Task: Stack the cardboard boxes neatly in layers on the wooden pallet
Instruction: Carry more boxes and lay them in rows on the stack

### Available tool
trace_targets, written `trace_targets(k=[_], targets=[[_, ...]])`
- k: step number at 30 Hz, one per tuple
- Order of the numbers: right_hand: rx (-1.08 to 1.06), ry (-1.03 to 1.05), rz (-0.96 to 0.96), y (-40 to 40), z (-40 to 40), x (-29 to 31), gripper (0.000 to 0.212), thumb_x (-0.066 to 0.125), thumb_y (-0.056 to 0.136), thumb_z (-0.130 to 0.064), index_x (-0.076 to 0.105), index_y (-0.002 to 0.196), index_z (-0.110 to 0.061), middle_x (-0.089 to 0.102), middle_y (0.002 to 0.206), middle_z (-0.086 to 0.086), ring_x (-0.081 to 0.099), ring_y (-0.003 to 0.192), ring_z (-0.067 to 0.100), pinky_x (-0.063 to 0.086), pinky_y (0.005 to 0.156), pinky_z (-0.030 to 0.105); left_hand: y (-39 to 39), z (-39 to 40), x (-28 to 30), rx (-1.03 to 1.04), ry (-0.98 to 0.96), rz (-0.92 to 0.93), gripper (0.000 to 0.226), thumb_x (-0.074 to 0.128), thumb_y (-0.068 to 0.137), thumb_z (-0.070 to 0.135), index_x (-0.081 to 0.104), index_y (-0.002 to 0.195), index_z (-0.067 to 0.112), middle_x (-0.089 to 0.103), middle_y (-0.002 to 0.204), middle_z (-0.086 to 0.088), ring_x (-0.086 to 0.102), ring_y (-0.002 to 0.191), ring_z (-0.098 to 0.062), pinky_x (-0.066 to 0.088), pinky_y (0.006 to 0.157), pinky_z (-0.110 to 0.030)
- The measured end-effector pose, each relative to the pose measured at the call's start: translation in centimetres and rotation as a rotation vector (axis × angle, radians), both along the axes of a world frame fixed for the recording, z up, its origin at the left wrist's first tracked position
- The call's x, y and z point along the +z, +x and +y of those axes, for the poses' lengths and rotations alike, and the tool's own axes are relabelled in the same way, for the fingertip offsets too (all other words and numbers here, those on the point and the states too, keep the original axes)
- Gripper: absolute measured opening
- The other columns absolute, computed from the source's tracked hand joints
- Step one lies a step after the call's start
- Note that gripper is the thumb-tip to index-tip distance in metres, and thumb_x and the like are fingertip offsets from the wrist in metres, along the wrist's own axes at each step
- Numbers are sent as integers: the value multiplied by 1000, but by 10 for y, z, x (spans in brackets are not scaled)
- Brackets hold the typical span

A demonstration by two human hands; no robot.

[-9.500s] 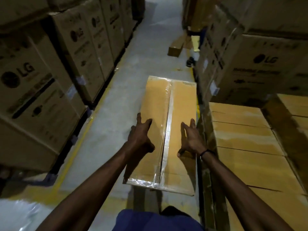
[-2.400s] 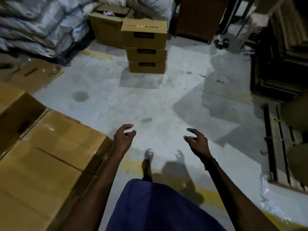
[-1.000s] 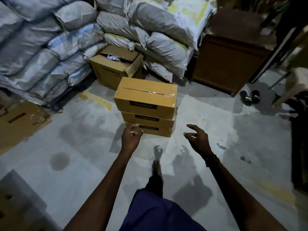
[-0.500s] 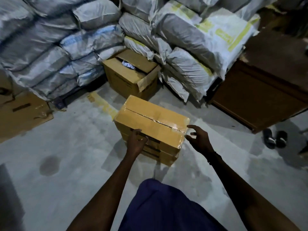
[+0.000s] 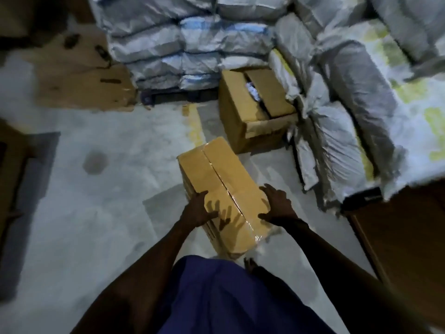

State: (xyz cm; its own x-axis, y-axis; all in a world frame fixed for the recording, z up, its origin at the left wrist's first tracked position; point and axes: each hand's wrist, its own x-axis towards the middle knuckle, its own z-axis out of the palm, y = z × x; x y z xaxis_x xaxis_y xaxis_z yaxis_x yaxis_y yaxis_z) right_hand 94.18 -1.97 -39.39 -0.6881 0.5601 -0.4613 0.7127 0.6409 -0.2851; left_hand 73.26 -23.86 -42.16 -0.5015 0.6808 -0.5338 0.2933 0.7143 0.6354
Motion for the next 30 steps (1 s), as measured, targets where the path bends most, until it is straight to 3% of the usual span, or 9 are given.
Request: trace_targets(k=[8,13,15,19,22,24,26,28,30], targets=[[297,-81,-126,-12,78,-10,138,97,59,-46,6,162,-36,0,171,-6,9,151,45,26,111,72,58,41,-19,130,-171,83,129,85,67,66,11,164,24,4,170,-15,47,137,-44,45,109,-52],[415,-124,-167,-44,108,-43,157,102,45,-46,-3,161,-43,-10,171,-8,4,151,52,21,111,76,66,69,-66,178,-220,93,146,82,53,80,-5,162,37,-18,170,-7,48,130,-55,46,105,-61],[463,-117,-153,-62,121,-67,164,103,37,-48,-6,160,-44,-13,171,-7,5,151,53,20,112,78,64,80,-98,188,-212,95,152,74,44,91,-10,160,39,-23,168,-7,40,135,-60,42,106,-67],[499,-138,-160,-85,134,-114,167,104,37,-47,-8,160,-43,-15,171,-6,0,151,55,15,112,79,55,92,-151,183,-218,80,163,55,24,107,-21,155,46,-37,163,-2,2,149,-60,21,111,-79],[533,-144,-125,-93,142,-154,171,96,28,-64,-13,158,-44,-14,171,-4,5,151,53,18,111,80,53,93,-173,193,-237,97,157,74,43,92,-22,157,41,-42,160,-7,-10,151,-55,9,114,-79],[563,-144,-83,-97,148,-180,173,93,26,-70,-12,160,-38,-11,171,3,8,153,48,21,112,77,54,97,-186,222,-217,111,153,85,53,76,-14,161,34,-40,161,-11,-7,152,-54,8,118,-73],[580,-161,-54,-99,143,-188,171,101,32,-57,-6,163,-27,-10,171,9,8,155,41,21,118,69,58,101,-191,267,-208,144,149,91,55,65,-6,163,33,-38,163,-10,5,151,-55,21,118,-69],[562,-210,-34,-99,137,-190,166,104,37,-43,0,164,-24,-12,171,8,9,156,37,24,121,60,64,105,-195,333,-208,179,145,96,55,54,2,164,34,-34,165,-4,16,146,-57,35,112,-67],[538,-250,-10,-98,132,-194,162,105,37,-38,6,164,-23,-14,171,8,11,156,37,27,120,56,67,107,-195,378,-201,195,141,98,55,47,8,163,35,-31,166,-1,18,143,-58,40,107,-69]])
